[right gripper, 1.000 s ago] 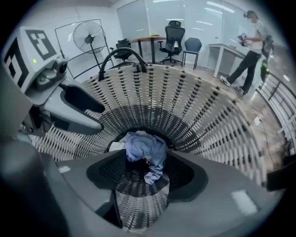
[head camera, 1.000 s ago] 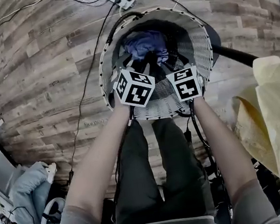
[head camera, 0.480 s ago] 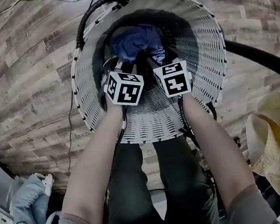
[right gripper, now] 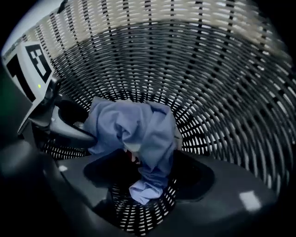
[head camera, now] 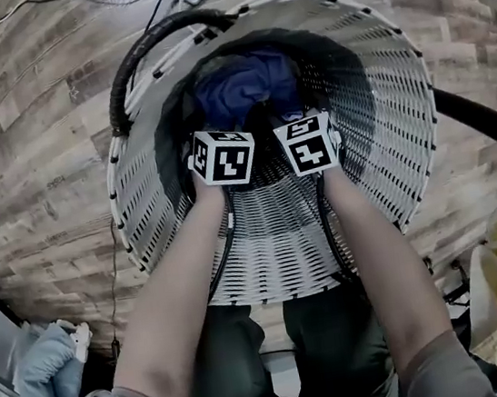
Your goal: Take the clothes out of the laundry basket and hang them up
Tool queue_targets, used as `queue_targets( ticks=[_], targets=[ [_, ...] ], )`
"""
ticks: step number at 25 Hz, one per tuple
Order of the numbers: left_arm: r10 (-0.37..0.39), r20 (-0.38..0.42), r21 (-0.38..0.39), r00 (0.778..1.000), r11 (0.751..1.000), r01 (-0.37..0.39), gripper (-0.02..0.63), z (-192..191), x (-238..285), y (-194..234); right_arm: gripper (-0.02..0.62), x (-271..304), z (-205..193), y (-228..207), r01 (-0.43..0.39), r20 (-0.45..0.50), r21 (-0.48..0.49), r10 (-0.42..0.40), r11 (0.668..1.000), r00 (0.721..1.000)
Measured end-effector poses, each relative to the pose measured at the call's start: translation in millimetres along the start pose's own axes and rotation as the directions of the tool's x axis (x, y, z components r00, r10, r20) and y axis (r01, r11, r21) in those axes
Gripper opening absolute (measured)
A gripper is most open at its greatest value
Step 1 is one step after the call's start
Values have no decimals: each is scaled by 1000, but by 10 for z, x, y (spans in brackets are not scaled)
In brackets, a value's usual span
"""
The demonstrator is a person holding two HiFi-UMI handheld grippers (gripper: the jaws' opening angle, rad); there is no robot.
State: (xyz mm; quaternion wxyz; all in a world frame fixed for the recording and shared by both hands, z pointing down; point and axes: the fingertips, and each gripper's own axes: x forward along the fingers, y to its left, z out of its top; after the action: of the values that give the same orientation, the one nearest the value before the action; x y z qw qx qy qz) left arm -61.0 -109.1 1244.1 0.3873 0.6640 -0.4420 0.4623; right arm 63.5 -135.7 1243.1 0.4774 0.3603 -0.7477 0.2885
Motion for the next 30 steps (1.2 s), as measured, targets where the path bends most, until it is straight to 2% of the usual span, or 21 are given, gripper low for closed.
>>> queue_targets(
  ticks=[4,8,12,14,15,17,25,30],
  targets=[
    [33,-36,13,999,999,-32,272,-127,184,50,371,258,-38,54,-12,-17,-53,11,999,1000],
    [52,-38,-68,998,996,-55,182,-121,264,163,354,459,-26,28,-22,-32,-66,20,998,999],
    [35,-23,-142,999,989,-37,94,-129,261,225,232,526,-49,16,-33,-50,-75,29,997,998],
    [28,-4,-156,1000,987,-28,76,-100,223,230,95,493,-44,-22,-27,-63,-28,25,999,998],
    [27,1,-166,1000,986,-26,72,-98,189,224,67,452,-47,-48,-23,-64,14,24,1000,998],
    [32,15,-187,999,982,-29,69,-83,92,199,64,343,-40,-127,-9,-47,82,13,997,999],
    [42,47,-233,998,972,-29,65,31,-516,169,61,-328,74,-255,38,-21,212,-34,976,999],
    [50,63,-210,997,977,-35,61,165,-1101,138,60,-982,227,-277,67,24,302,-77,951,997]
  ],
)
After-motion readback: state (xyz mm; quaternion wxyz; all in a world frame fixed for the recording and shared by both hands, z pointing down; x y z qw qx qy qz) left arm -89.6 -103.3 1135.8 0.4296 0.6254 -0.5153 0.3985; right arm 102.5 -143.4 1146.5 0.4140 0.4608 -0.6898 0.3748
